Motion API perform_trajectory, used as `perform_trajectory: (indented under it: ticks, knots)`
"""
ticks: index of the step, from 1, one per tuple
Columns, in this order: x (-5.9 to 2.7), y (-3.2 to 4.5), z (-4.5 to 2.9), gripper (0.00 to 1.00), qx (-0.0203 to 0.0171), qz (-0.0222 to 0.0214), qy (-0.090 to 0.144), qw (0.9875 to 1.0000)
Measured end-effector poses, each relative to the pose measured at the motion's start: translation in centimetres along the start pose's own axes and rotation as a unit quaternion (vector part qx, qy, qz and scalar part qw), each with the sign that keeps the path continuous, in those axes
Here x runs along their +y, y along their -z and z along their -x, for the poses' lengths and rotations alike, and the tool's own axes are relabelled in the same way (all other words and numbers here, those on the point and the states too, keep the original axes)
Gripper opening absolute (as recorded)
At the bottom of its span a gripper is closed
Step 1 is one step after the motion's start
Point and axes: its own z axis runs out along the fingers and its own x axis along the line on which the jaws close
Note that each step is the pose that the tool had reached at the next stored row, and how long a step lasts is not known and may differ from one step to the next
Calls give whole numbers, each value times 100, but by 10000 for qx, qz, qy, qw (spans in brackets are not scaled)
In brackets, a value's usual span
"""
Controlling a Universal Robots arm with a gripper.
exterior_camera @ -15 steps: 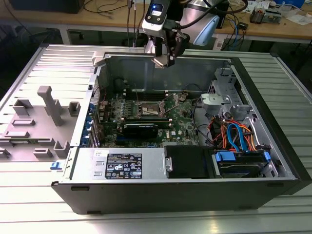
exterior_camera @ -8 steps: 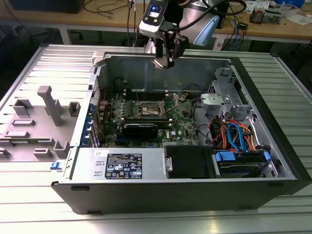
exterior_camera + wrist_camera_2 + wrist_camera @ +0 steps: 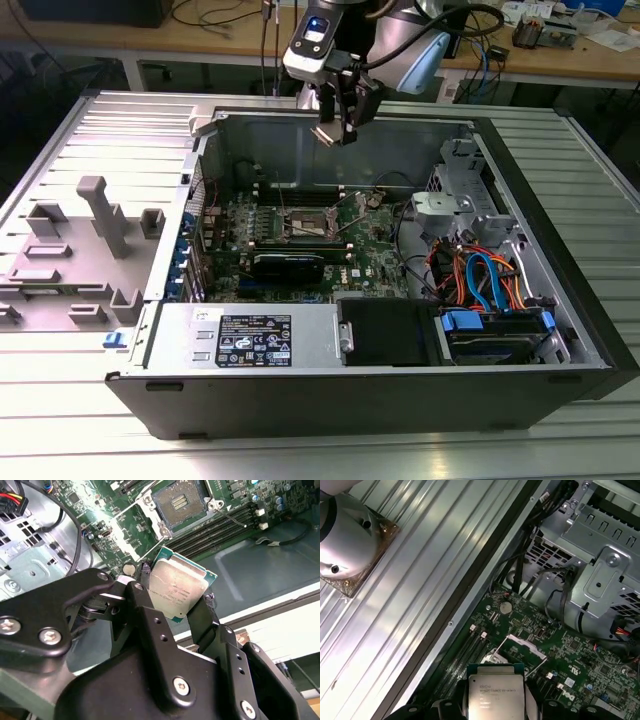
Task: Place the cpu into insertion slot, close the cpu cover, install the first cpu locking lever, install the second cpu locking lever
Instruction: 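Place the cpu into insertion slot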
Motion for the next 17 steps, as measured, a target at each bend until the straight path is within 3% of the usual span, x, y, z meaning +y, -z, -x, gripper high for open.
perform_trajectory:
  ticks: [6, 17]
  knots:
    - [-2, -24, 1, 54, -27, -2, -388, 9992]
    - [-2, -25, 1, 54, -27, -1, -394, 9992]
